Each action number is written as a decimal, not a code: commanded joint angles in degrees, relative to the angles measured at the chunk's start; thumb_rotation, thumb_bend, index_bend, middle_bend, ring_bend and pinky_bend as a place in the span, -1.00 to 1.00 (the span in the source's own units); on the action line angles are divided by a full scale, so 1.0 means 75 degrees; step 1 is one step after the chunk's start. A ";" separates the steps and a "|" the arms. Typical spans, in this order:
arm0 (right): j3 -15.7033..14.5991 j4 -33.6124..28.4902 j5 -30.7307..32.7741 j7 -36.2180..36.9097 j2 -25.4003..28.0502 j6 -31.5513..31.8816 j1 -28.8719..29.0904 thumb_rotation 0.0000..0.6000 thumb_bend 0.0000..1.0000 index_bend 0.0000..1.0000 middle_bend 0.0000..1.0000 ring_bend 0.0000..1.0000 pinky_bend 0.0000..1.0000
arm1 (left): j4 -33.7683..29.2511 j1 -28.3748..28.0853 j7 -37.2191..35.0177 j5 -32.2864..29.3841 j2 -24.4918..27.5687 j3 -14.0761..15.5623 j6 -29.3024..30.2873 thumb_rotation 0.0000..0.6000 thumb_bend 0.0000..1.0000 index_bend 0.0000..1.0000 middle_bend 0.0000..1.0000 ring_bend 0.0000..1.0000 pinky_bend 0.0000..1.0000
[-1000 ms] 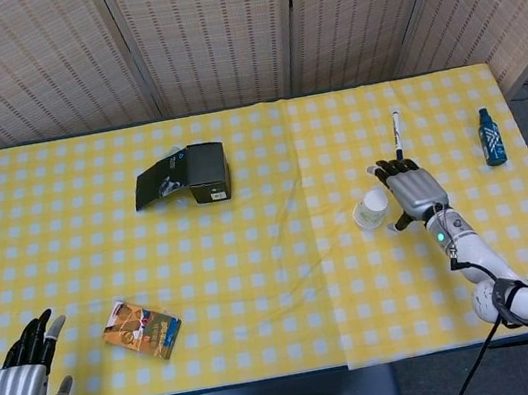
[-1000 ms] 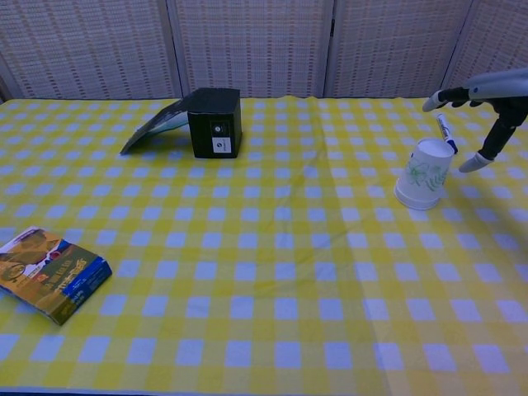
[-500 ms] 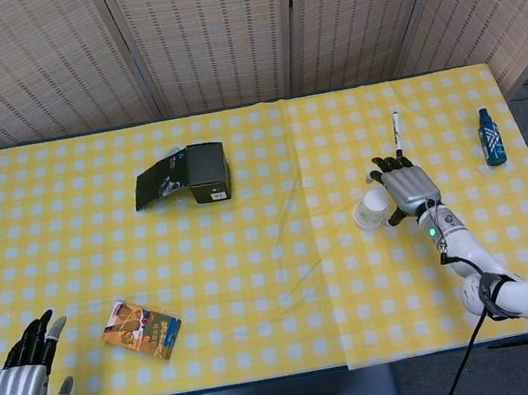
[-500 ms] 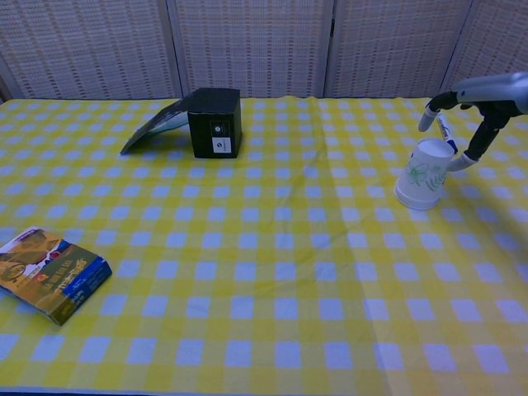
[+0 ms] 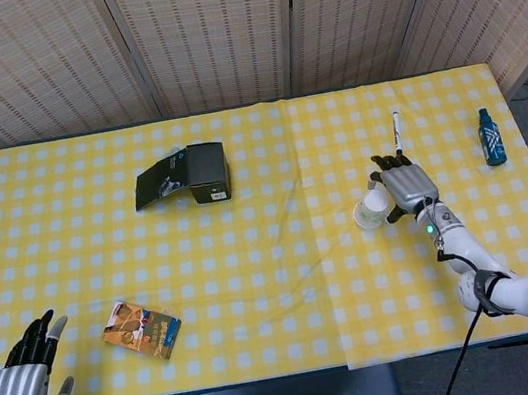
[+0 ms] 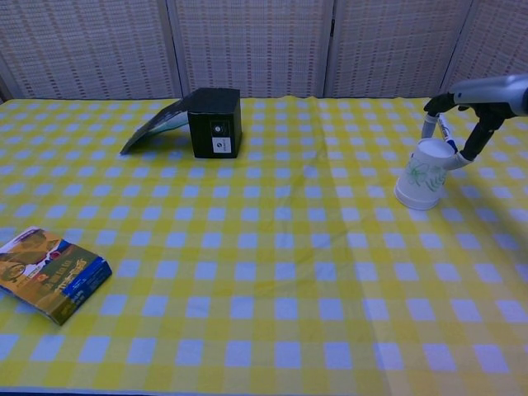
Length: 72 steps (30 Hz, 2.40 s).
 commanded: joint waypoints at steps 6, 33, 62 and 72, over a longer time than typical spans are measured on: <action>-0.0006 0.0079 0.0026 -0.0002 -0.0034 0.0027 0.0043 1.00 -0.56 -0.22 -0.96 -1.00 -1.00 | 0.0028 -0.0030 -0.0031 0.0005 -0.0014 0.0010 -0.0071 1.00 -0.37 -1.00 -1.00 -1.00 -0.54; 0.0820 -0.2903 -0.0695 0.0637 0.2329 0.1097 -0.0368 1.00 -0.54 -0.19 -0.94 -1.00 -1.00 | 0.0091 -0.0165 0.0232 -0.0094 -0.0227 0.0022 -0.0386 1.00 -0.37 -1.00 -1.00 -1.00 -0.54; 0.0394 -0.0462 0.1982 -0.1634 -0.1261 0.1138 0.1516 1.00 -0.51 -0.19 -0.93 -1.00 -1.00 | -0.0140 0.0179 -0.0509 0.0510 0.0303 0.0211 0.0391 1.00 -0.37 -1.00 -1.00 -1.00 -0.54; 0.0359 -0.0078 0.2756 -0.1910 -0.1465 0.0755 0.1697 1.00 -0.58 -0.35 -0.98 -1.00 -1.00 | -0.0106 0.0203 -0.0609 0.0641 0.0329 0.0207 0.0450 1.00 -0.36 -1.00 -1.00 -1.00 -0.54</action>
